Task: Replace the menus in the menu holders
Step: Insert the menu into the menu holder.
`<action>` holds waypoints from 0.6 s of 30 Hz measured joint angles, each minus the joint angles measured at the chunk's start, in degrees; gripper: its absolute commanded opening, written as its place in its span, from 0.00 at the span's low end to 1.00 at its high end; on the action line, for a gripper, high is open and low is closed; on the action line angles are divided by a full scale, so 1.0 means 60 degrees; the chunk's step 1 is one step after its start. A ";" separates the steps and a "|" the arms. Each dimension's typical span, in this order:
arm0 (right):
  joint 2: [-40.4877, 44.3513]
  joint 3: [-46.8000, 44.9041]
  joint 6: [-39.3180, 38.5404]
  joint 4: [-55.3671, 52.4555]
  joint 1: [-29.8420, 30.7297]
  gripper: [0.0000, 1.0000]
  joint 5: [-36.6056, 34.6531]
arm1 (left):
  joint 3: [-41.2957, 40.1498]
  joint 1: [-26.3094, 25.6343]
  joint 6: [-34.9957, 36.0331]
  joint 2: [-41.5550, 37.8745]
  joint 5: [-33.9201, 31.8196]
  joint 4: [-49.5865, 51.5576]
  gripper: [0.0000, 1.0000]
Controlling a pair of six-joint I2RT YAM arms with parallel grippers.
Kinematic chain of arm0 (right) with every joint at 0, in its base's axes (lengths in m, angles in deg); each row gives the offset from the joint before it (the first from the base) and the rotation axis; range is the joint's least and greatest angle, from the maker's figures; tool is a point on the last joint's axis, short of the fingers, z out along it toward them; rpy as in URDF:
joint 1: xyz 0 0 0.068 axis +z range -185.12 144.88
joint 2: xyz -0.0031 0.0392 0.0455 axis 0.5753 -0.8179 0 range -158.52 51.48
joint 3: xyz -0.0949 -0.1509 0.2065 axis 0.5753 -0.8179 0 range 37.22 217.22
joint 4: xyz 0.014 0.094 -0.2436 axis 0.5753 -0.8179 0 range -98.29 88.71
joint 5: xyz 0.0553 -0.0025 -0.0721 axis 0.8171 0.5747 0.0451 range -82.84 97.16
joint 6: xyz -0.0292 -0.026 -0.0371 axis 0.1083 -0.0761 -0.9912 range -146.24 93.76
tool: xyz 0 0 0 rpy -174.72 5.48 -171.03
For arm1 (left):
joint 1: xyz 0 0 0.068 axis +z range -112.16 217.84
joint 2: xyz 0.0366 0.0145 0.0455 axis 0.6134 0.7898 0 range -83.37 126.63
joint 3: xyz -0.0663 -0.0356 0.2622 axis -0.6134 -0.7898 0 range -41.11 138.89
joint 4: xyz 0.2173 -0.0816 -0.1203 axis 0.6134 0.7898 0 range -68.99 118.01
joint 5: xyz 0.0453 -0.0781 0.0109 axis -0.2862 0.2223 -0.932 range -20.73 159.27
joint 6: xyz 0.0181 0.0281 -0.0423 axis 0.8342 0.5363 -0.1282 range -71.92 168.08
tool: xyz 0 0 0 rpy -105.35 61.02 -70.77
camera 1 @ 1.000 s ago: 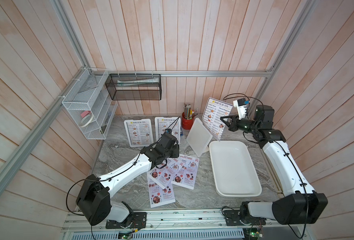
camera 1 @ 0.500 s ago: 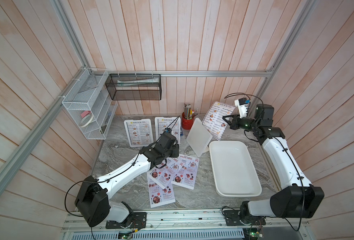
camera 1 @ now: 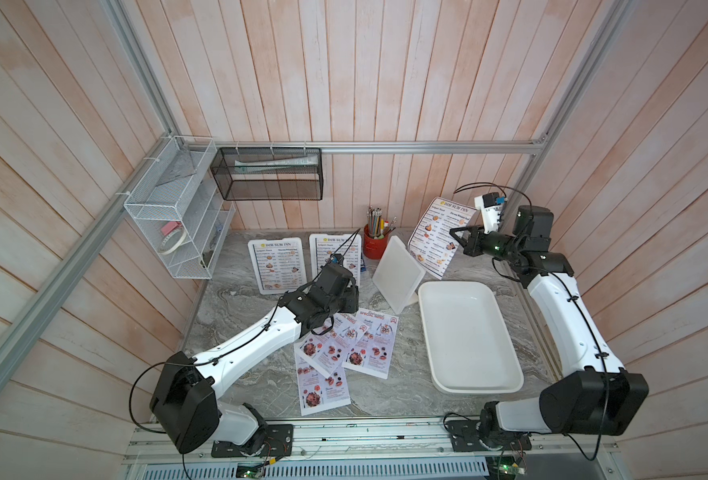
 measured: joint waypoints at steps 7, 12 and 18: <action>-0.0248 0.0087 -0.0229 -0.0142 -0.0095 0.00 -0.0058 | 0.0189 0.0018 0.0055 0.0069 0.0000 0.0102 0.61; -0.0404 0.0087 -0.0379 -0.0208 -0.0095 0.00 -0.0022 | 0.0448 0.0044 0.0117 0.0273 0.0004 0.0153 0.61; -0.0463 0.0087 -0.0514 -0.0240 -0.0168 0.00 -0.0208 | 0.0892 0.0044 0.0248 0.0517 0.0007 0.0178 0.61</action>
